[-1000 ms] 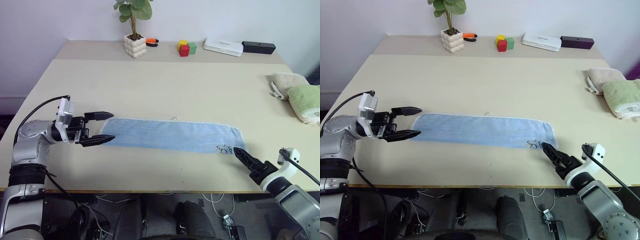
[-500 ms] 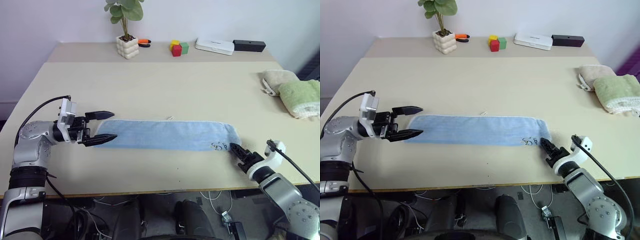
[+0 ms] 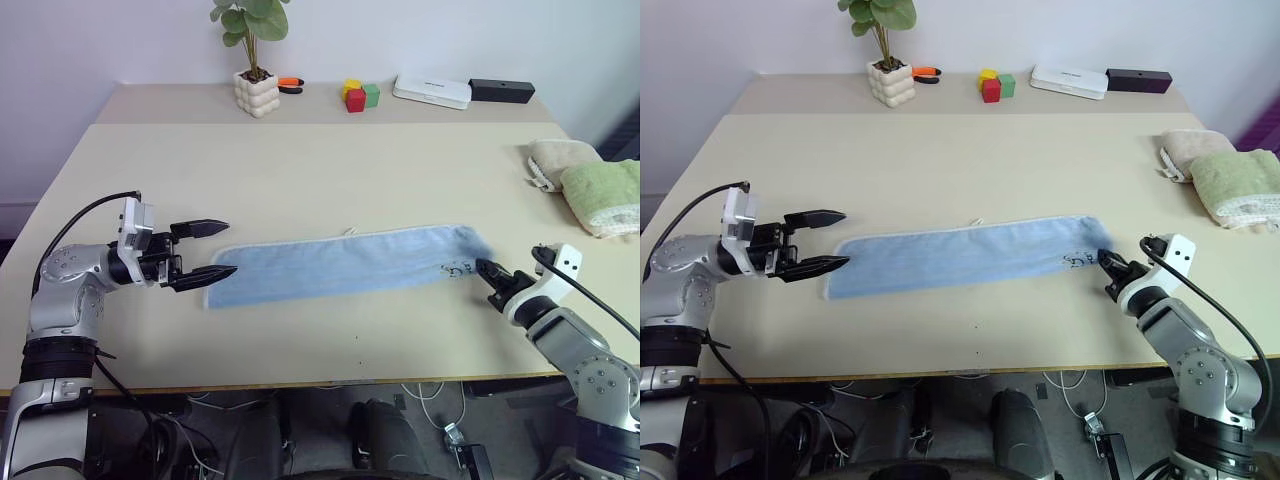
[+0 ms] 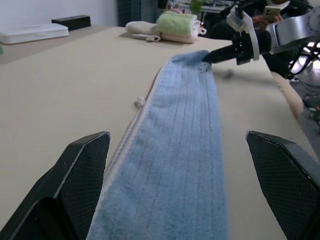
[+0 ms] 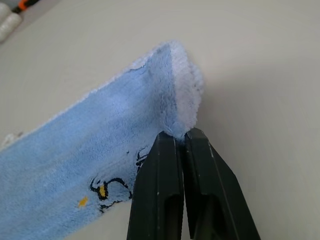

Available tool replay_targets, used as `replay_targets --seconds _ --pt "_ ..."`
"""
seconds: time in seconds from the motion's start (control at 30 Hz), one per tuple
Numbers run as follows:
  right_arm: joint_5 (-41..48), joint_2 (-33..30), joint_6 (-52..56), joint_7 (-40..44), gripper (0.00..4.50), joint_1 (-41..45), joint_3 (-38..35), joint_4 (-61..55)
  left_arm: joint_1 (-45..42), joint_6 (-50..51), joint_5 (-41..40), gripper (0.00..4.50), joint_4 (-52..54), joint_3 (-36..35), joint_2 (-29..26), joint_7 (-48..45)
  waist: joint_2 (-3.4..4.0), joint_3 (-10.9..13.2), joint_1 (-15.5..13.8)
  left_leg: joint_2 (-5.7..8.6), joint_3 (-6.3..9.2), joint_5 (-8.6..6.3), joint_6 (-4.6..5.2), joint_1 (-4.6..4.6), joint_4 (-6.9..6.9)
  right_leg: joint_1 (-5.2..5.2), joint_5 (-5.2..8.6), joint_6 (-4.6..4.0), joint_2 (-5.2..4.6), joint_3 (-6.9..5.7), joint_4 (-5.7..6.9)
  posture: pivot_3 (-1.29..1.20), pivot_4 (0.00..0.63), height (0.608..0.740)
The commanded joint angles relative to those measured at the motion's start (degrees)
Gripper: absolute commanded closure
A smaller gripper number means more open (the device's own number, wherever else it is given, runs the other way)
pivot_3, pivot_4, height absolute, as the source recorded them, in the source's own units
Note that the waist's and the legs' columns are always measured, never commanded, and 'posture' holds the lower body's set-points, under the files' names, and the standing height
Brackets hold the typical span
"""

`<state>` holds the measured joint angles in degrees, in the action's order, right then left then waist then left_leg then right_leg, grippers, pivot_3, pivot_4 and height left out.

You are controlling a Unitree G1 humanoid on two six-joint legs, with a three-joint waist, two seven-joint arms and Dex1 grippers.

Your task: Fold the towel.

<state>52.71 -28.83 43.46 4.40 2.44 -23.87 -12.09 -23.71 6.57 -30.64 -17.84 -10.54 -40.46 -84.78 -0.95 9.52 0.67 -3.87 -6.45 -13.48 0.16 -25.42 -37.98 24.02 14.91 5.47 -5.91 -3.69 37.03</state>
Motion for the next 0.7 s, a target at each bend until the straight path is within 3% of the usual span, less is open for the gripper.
replay_targets --seconds 0.03,0.17,0.33,0.7 --pt "-7.05 -5.69 -3.02 8.25 4.49 -0.94 5.36 -6.09 0.36 -1.17 -0.82 0.00 1.26 -1.95 -0.58 0.37 0.01 0.01 0.03 0.00 -0.02 0.00 0.00 0.00 0.00 0.01 0.00 0.00 0.00 0.02 0.00 0.00 0.150 0.735" --pt "-11.59 -10.78 -5.82 16.74 4.49 0.59 11.36 -12.75 0.37 -1.64 -0.76 0.00 0.91 -2.19 -0.47 0.93 0.00 0.01 0.00 -0.02 -0.01 0.00 0.00 0.00 0.01 0.04 0.00 0.00 0.01 0.01 0.03 0.00 0.150 0.735" --pt "-14.05 -12.68 -5.53 21.67 4.49 4.20 16.49 -17.65 0.62 -1.95 -0.91 0.00 1.39 -2.23 -0.12 1.58 0.00 0.01 -0.12 -0.01 0.00 0.00 0.00 -0.03 -0.01 0.05 0.01 -0.01 0.00 0.00 0.02 0.00 0.150 0.735" --pt "-21.86 -10.26 -3.98 26.22 4.49 11.35 30.96 -17.48 2.14 -1.53 -1.31 0.00 3.54 -2.85 -0.05 2.56 -0.02 0.00 -0.03 -0.01 -0.01 0.00 0.00 -0.05 -0.02 0.08 0.03 -0.05 0.00 0.00 0.02 0.00 0.150 0.735"
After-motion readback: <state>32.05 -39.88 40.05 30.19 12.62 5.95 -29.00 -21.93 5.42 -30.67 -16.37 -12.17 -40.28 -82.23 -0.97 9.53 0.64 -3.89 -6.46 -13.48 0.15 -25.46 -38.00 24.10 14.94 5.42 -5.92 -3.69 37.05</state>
